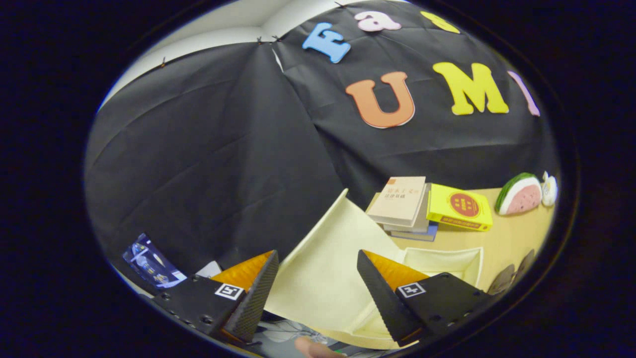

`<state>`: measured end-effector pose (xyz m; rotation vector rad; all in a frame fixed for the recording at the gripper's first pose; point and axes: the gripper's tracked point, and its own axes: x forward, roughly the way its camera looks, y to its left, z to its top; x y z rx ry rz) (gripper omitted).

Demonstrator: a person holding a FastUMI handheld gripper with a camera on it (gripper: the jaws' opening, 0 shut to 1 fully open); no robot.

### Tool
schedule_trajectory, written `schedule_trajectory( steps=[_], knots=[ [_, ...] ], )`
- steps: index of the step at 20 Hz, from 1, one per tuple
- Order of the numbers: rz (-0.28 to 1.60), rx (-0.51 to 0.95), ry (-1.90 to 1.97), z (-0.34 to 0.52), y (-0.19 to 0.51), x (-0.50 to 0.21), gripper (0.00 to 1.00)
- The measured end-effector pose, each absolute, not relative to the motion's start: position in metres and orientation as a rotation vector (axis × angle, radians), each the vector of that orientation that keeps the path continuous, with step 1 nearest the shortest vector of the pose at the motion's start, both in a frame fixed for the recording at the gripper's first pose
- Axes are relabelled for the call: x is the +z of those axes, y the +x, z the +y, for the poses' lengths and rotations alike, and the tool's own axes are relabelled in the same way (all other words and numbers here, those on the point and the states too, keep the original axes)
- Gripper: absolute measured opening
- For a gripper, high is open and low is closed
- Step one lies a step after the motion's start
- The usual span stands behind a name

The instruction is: Open the storage box then place both shoes into the box .Put the left shoe in first, then the right shoe, with the right side of both shoes facing outward in a uniform manner.

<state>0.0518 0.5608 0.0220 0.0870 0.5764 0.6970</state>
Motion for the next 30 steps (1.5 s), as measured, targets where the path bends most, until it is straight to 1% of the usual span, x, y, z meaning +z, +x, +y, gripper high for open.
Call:
schedule_trajectory(
  steps=[3, 7, 14, 16, 20, 24, 25, 26, 27, 28, 30],
  knots=[
    [0.563, 0.655, 0.029, 0.533, 0.050, 0.014, 0.96],
    [0.597, 0.543, 0.008, 0.470, 0.062, -0.012, 0.96],
    [0.684, 0.282, -0.103, 0.308, 0.090, -0.081, 0.95],
    [0.730, 0.202, -0.144, 0.253, 0.093, -0.105, 0.95],
    [0.840, 0.084, -0.152, 0.171, 0.092, -0.151, 0.95],
    [0.990, -0.034, -0.127, 0.106, 0.084, -0.208, 0.94],
    [1.038, -0.041, -0.117, 0.098, 0.083, -0.224, 0.93],
    [1.087, -0.045, -0.101, 0.093, 0.080, -0.239, 0.89],
    [1.121, -0.055, -0.094, 0.087, 0.080, -0.251, 0.75],
    [1.141, -0.066, -0.099, 0.081, 0.081, -0.262, 0.64],
    [1.164, -0.020, -0.059, 0.091, 0.084, -0.271, 0.43]
  ],
)
